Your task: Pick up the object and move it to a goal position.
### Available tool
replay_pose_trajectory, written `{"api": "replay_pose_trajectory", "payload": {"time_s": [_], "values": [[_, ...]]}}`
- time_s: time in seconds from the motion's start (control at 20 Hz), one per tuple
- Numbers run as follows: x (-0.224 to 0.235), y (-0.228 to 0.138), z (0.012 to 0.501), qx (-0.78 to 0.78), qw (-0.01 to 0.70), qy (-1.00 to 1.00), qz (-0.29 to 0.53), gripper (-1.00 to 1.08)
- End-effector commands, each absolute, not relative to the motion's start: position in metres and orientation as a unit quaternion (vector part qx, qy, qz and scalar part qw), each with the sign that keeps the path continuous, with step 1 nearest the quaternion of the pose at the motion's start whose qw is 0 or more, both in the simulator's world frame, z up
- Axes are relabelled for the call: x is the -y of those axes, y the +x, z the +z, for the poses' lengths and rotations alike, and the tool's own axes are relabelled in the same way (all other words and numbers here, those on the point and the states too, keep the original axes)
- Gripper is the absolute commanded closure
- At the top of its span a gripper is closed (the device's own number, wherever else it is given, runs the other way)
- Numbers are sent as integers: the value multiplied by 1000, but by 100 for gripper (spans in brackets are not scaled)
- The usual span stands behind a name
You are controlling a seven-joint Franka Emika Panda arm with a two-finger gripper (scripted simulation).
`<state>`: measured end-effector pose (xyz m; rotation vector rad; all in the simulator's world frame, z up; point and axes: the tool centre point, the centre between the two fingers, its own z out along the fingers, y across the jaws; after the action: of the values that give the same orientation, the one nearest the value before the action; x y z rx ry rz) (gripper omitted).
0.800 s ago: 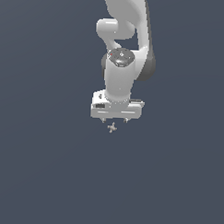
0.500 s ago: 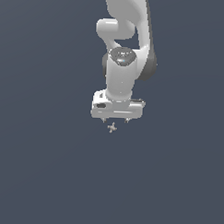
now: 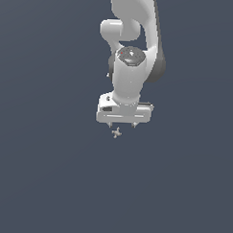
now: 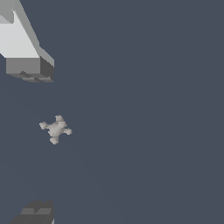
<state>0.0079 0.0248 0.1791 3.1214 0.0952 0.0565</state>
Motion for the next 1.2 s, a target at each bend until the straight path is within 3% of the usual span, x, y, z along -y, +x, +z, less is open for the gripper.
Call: {"api": "replay_pose_trajectory", "payload": {"time_s": [0.0,0.75,1.15], "values": [[-24,6,175,-27,9,999,17,-92],[-9,-36,89,43,0,999,3,-92],[-5,-48,72,60,0,998,0,-92]]}}
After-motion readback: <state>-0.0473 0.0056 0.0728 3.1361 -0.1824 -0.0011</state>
